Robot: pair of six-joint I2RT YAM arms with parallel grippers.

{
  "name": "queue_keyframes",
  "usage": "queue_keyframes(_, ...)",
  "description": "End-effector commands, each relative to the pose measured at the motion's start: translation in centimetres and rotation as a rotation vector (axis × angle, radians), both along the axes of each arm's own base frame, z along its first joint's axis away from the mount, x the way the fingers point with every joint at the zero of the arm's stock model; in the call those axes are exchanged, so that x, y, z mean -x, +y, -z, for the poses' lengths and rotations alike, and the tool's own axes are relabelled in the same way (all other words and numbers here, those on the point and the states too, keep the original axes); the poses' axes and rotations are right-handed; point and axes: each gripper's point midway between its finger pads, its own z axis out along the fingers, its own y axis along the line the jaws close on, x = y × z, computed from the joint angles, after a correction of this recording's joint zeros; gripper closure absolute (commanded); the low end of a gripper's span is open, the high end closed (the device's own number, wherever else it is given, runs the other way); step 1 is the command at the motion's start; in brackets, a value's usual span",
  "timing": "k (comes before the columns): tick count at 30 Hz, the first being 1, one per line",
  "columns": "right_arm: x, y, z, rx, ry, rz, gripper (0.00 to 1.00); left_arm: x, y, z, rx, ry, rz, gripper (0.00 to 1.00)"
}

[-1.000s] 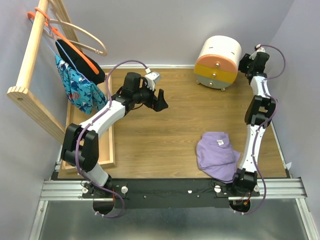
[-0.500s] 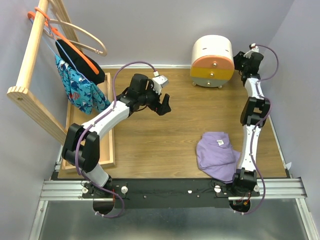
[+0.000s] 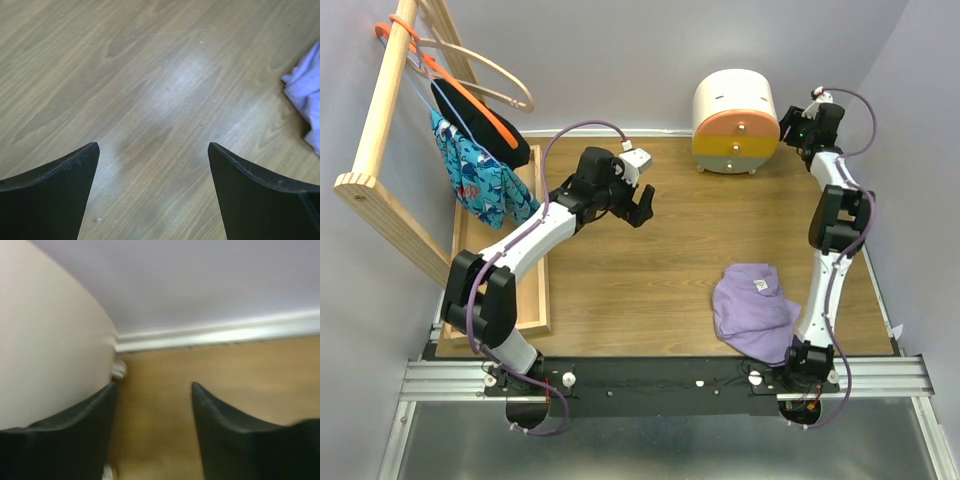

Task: Sort the stationery into containers
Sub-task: Move the storage box to the corner of the board, then reset both arms

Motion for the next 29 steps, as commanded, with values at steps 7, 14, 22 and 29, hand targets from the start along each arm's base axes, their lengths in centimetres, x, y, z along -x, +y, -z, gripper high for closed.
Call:
queue_keyframes(7,13.8,-3.9,-5.0,0.092,0.244,0.328,0.16,-4.4,5.6,-3.6,-0.150,-0.226,-0.300,0.01)
queue_keyframes(14,22.3,-4.6,-2.8,0.127,0.474,0.456,0.12,-5.5,5.7,-4.3,-0.166,-0.261,-0.323,0.01)
queue_keyframes(22,26.7,-0.3,-10.3,0.149,0.236,0.284,0.00,-5.2,5.5,-4.3,-0.153,-0.266,-0.327,0.01)
queue_keyframes(29,28.5,5.5,-13.4,0.211,0.101,0.138,0.00,-5.5,4.7,-5.0,-0.130,-0.270,-0.323,0.01)
